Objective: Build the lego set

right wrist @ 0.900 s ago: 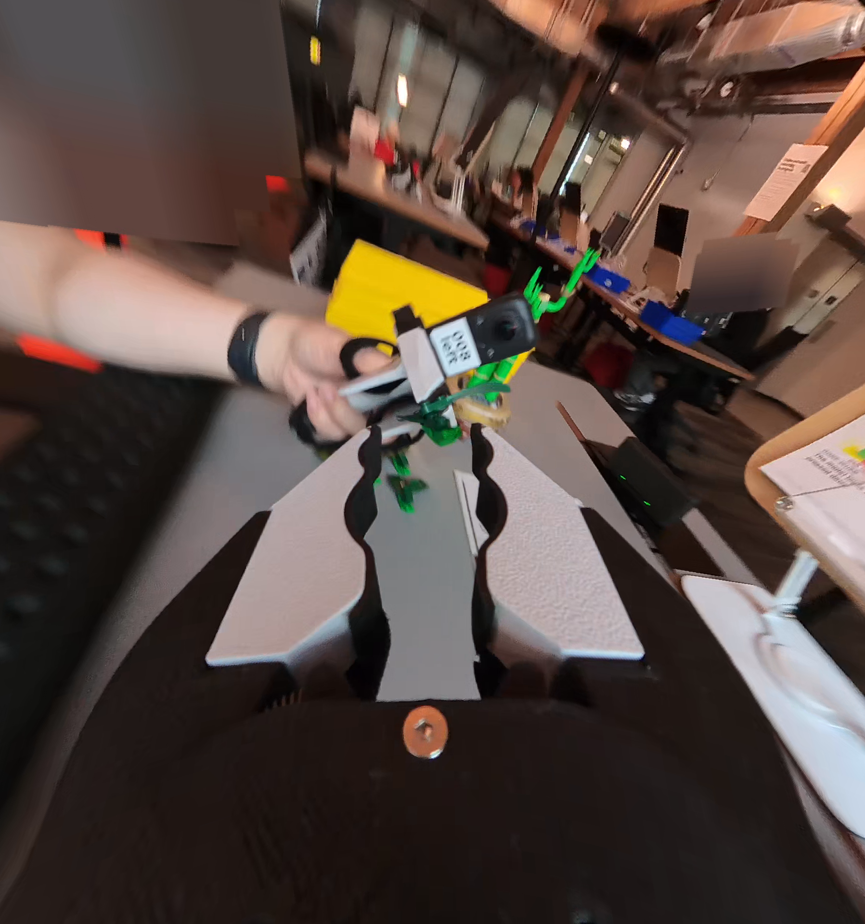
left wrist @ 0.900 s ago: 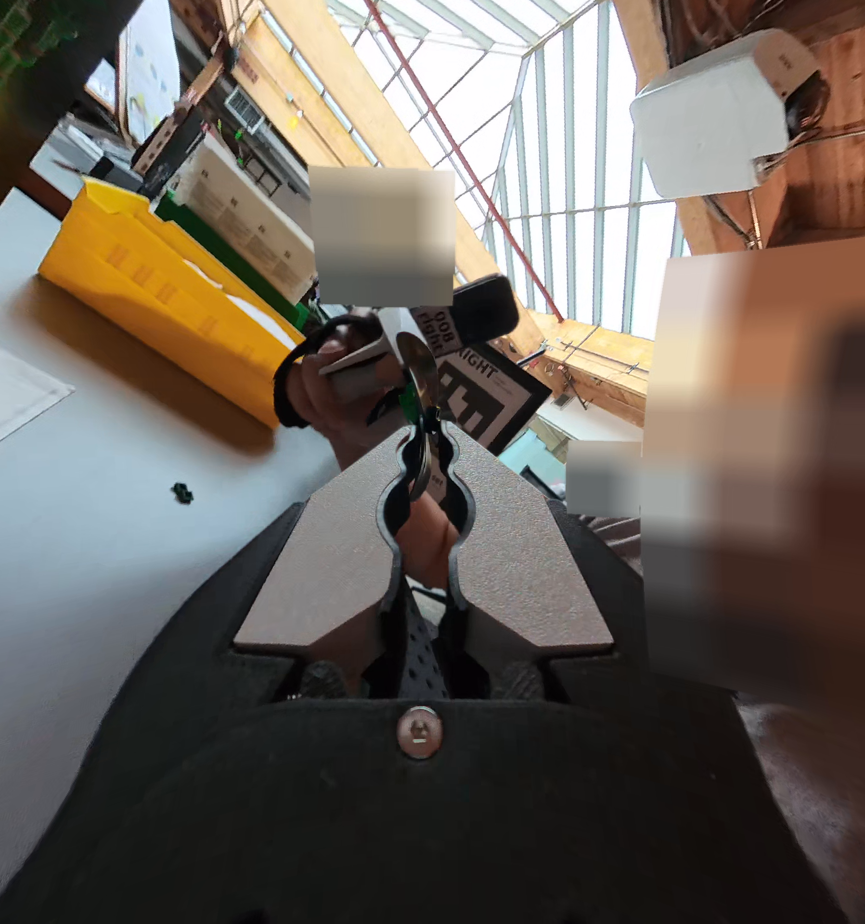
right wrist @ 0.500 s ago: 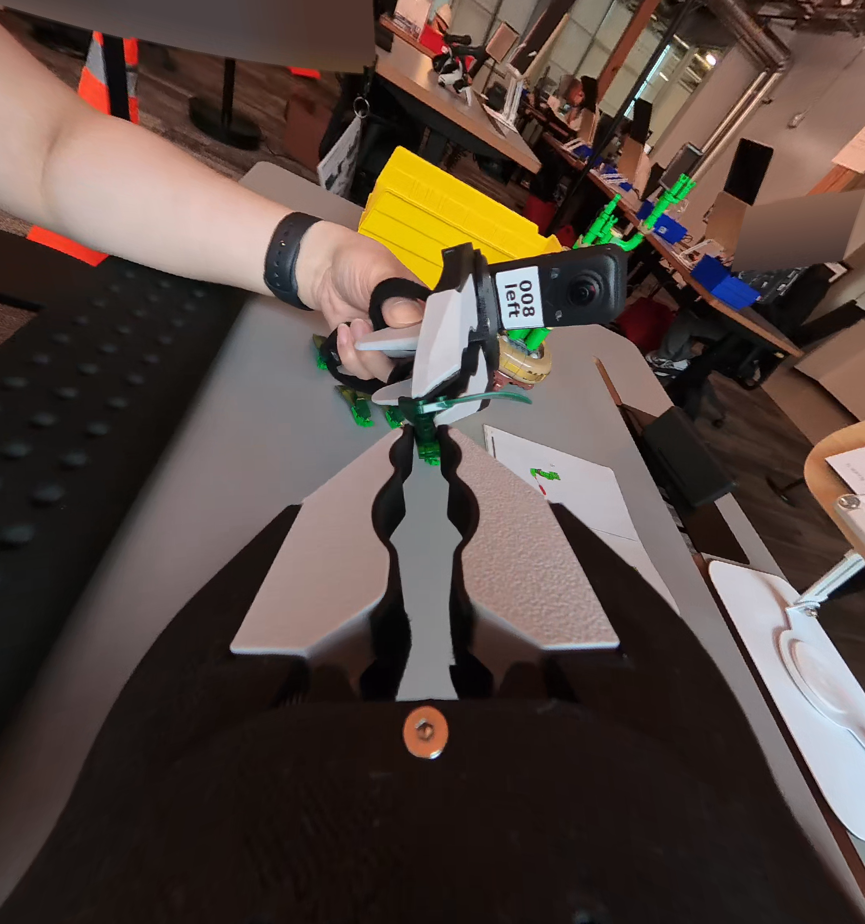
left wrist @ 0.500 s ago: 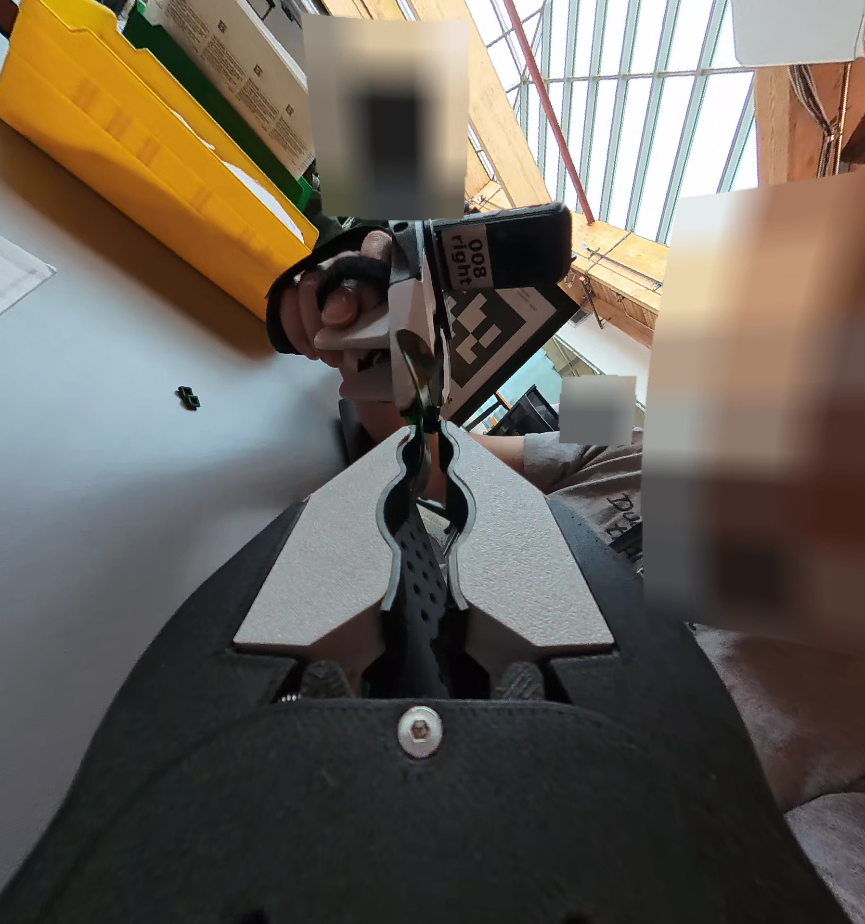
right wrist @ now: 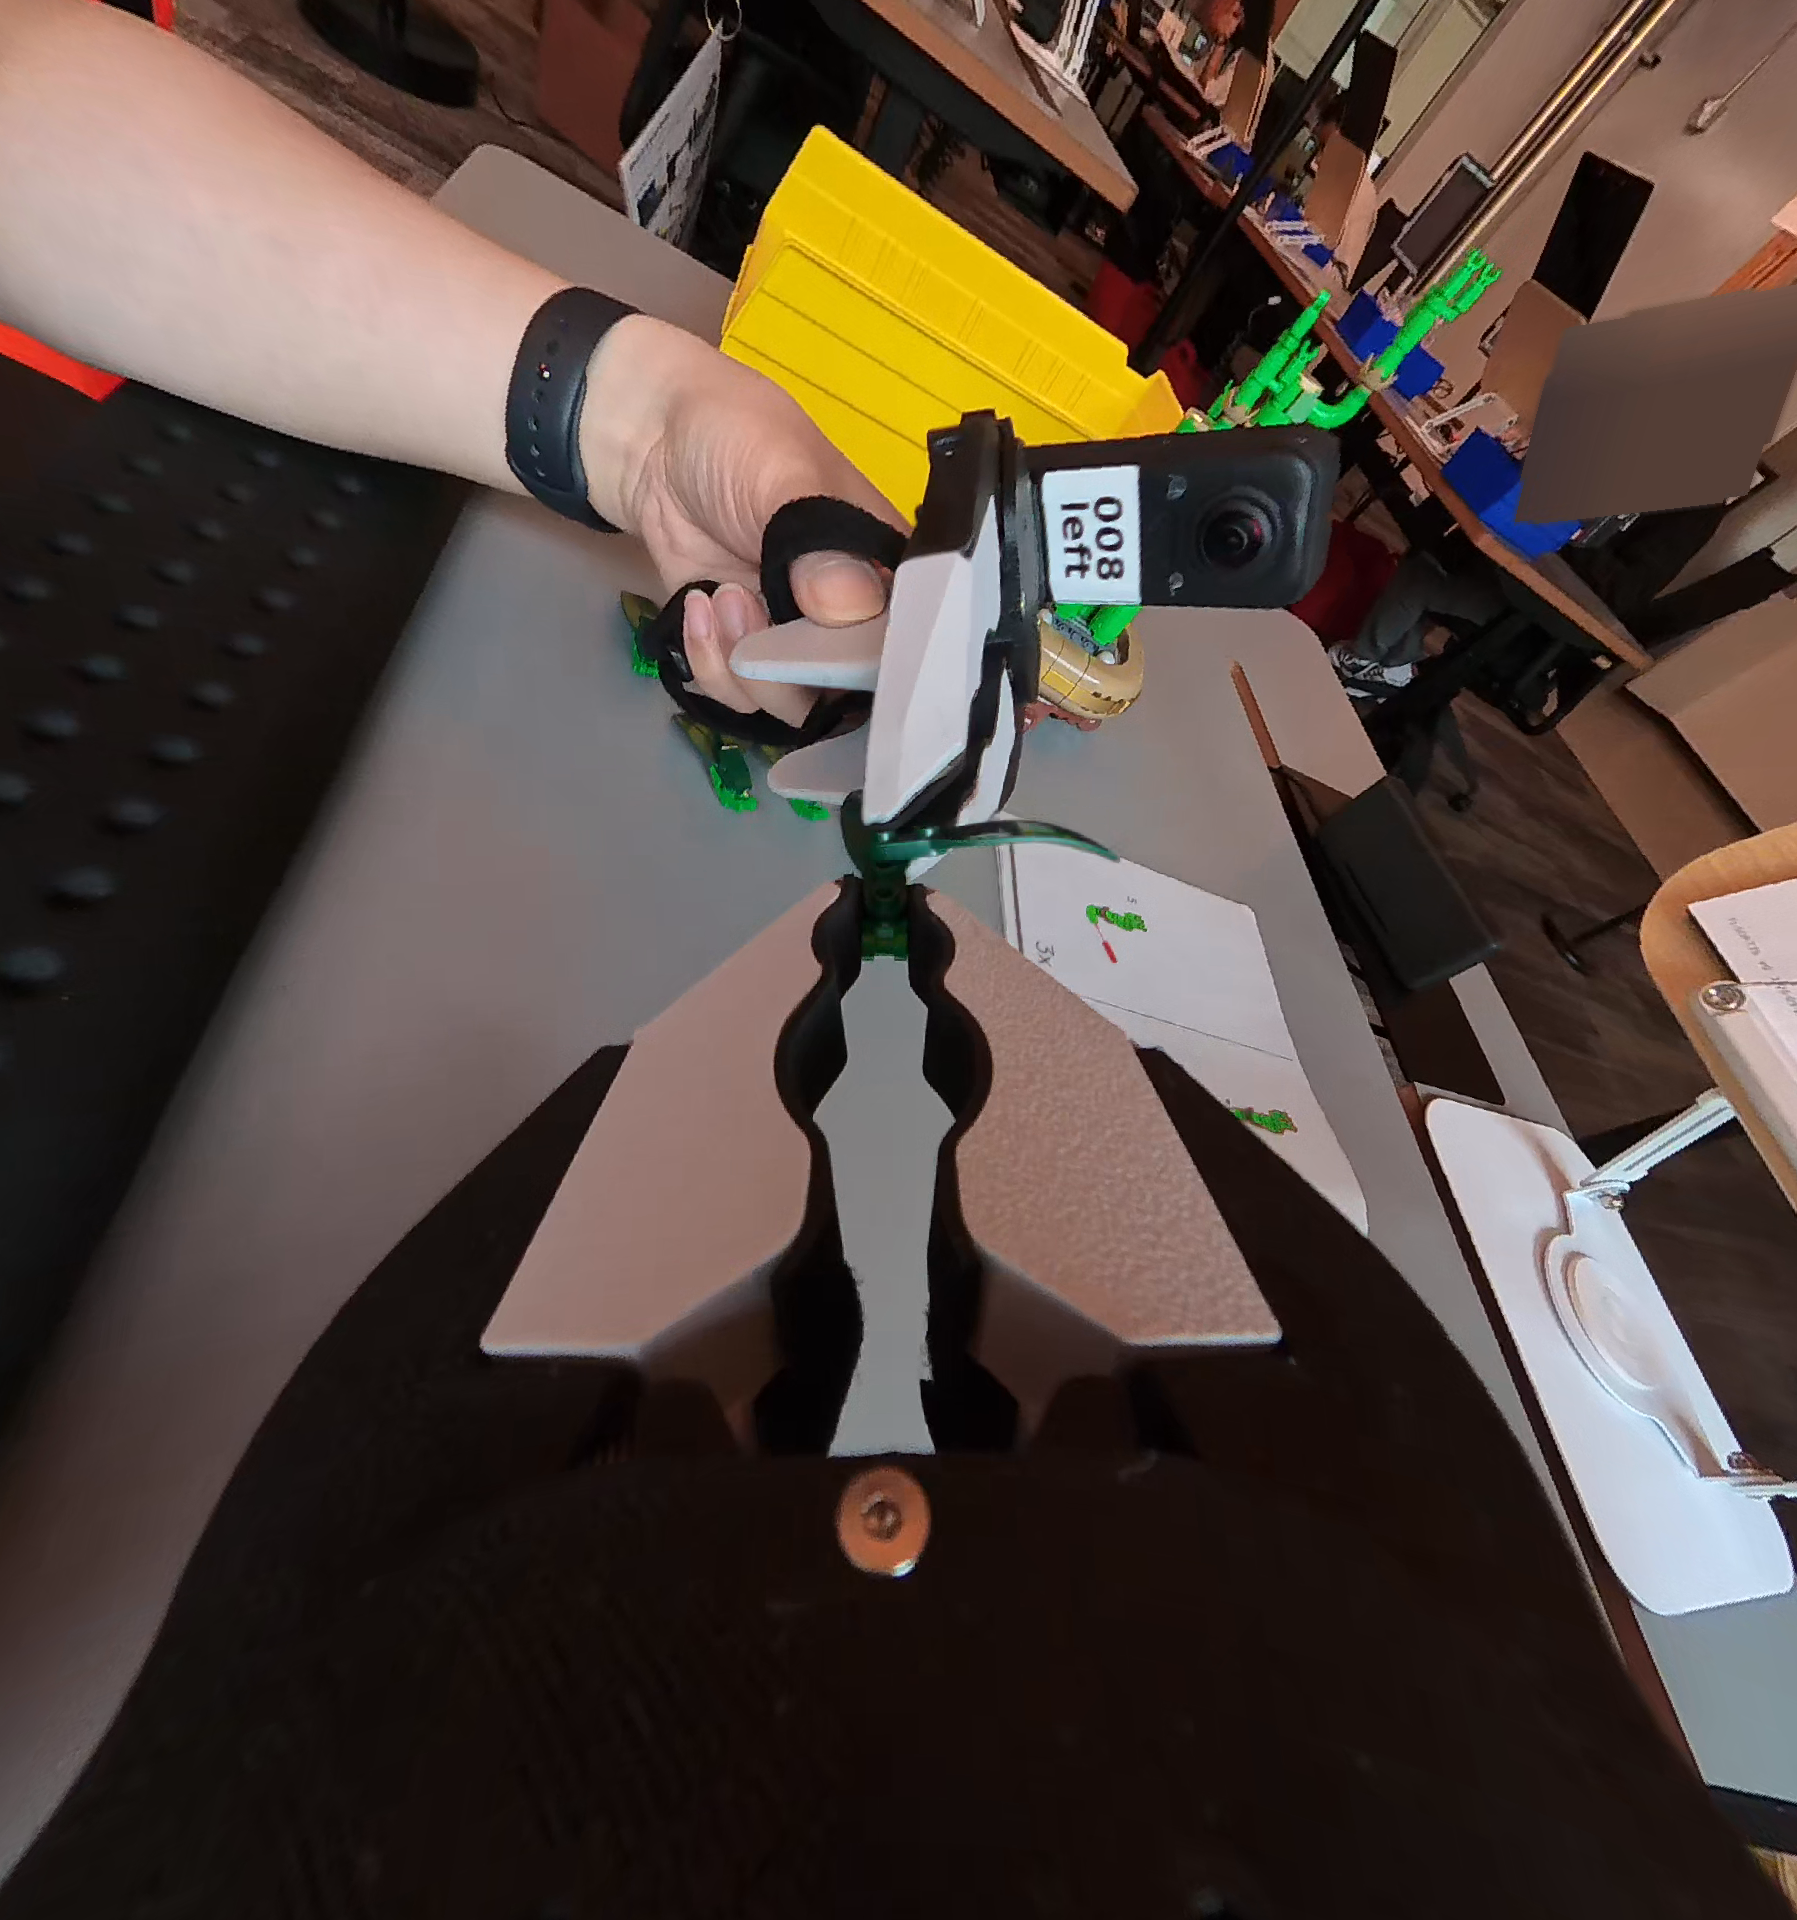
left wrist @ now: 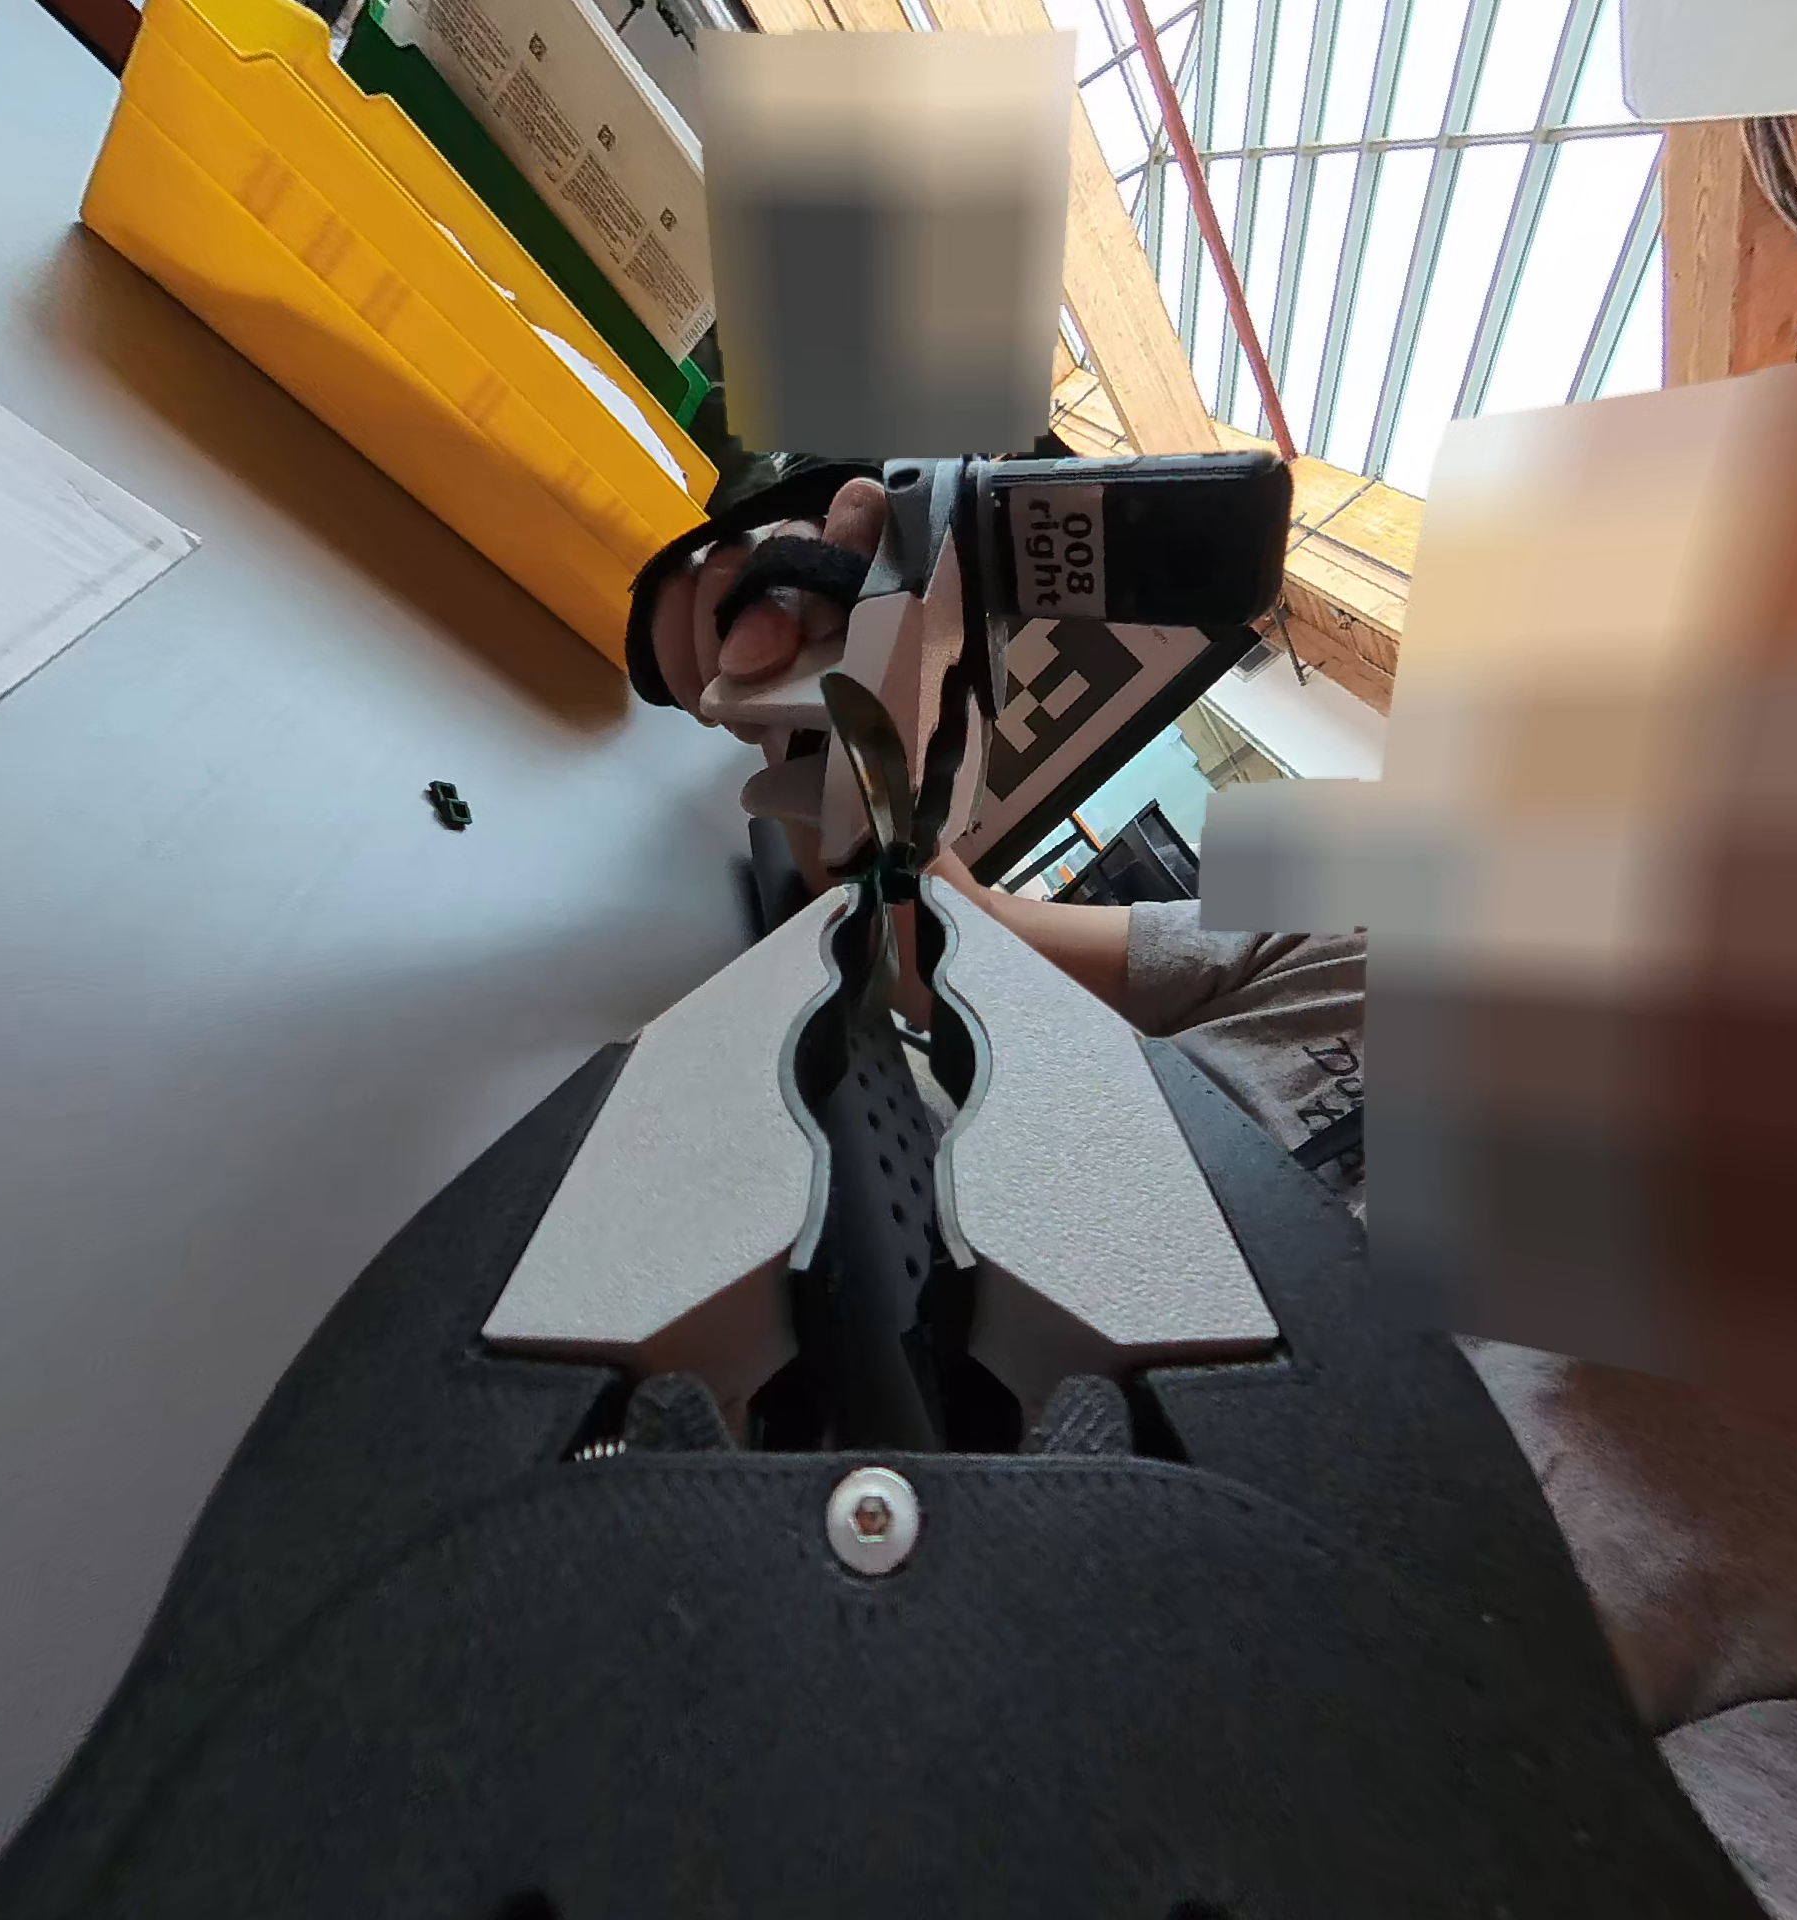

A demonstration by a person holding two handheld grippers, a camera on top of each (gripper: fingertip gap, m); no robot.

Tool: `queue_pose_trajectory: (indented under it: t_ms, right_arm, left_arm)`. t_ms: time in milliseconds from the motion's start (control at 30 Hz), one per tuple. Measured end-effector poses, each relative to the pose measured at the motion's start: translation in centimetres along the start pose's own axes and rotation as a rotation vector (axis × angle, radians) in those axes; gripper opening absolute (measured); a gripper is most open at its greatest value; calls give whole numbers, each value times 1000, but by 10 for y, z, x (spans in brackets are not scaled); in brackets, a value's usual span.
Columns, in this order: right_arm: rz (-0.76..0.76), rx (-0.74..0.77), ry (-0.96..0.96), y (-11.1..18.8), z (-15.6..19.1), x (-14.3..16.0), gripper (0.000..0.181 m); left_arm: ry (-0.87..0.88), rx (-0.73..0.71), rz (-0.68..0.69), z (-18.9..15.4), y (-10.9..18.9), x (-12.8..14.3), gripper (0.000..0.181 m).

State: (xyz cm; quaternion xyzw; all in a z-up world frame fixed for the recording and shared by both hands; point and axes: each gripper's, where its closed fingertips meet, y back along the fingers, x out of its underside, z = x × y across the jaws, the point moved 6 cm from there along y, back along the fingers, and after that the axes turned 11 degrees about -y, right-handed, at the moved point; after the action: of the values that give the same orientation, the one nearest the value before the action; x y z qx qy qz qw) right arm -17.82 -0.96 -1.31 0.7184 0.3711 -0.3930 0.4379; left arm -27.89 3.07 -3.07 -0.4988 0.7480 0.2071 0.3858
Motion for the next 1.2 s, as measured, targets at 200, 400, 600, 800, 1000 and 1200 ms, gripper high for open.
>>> queue_pose_trajectory:
  t_ms: [200,400,600,800,1000,1200]
  right_arm:
    - [46,3,20,-3,2,2,6]
    - [108,22,33,-8,3,7,6]
    - [92,60,37,-7,0,3,6]
    - [68,94,22,-5,-4,0,6]
    - [25,90,-19,-4,-7,-3,6]
    - [-47,47,-123,-3,-10,-5,7]
  left_arm:
    - [-11,-32,51,2,0,4,8]
    - [11,-76,86,7,-1,8,12]
    - [26,-52,24,7,0,3,11]
    - [-5,-59,-23,6,2,-3,9]
    - [-41,-75,-30,1,2,-7,8]
    - [-50,-65,-36,-2,4,-9,8]
